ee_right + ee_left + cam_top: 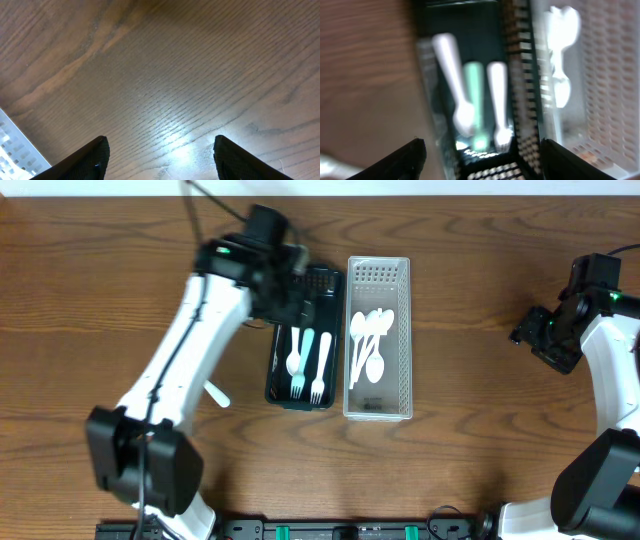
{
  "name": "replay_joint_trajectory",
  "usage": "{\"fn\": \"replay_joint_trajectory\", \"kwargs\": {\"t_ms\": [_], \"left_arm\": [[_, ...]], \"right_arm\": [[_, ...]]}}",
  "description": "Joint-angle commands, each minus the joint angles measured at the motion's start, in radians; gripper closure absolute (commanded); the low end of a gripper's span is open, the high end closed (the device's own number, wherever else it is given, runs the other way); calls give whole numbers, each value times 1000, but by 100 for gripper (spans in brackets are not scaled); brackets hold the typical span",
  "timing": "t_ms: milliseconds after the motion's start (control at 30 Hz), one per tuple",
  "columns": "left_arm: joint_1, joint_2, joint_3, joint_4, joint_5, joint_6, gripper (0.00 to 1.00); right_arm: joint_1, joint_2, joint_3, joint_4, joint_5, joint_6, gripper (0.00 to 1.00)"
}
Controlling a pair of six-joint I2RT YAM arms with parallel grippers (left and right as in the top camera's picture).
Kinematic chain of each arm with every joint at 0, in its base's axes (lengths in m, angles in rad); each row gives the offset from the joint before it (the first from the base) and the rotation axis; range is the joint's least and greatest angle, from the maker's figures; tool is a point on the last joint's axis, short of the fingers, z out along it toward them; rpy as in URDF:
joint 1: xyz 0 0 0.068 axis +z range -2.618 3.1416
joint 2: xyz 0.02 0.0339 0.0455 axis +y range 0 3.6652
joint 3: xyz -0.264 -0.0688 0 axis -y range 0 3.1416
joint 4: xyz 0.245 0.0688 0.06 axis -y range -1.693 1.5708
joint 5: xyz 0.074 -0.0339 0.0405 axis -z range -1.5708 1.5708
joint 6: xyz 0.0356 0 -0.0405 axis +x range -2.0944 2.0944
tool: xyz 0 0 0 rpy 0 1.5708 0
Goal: Pack container
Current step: 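Carry the mint-green fork into the black basket and release, then move the left gripper to the white fork and grasp it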
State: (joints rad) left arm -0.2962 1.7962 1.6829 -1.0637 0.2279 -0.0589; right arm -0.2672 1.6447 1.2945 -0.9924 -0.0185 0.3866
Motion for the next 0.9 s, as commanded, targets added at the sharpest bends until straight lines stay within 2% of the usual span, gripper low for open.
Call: {"fn": "replay_joint_trajectory", "kwargs": {"t_ms": [0,233,300,467,867], "left_arm": [[106,-17,12,-39,-164,-183,24],[346,44,-74,-36,-196,-580,24],[402,65,-104,-19,-195,-650,24],[472,130,-142,-6,-194,-679,24],[476,278,-142,-24,-210,-679,24]], "right_arm": [[-5,8,-2,2,3,13,30],[-5,8,-2,4,3,13,30],[-5,8,-2,5,3,13,30],[-5,8,-2,5,3,13,30],[-5,8,-2,11,15,8,29]]}}
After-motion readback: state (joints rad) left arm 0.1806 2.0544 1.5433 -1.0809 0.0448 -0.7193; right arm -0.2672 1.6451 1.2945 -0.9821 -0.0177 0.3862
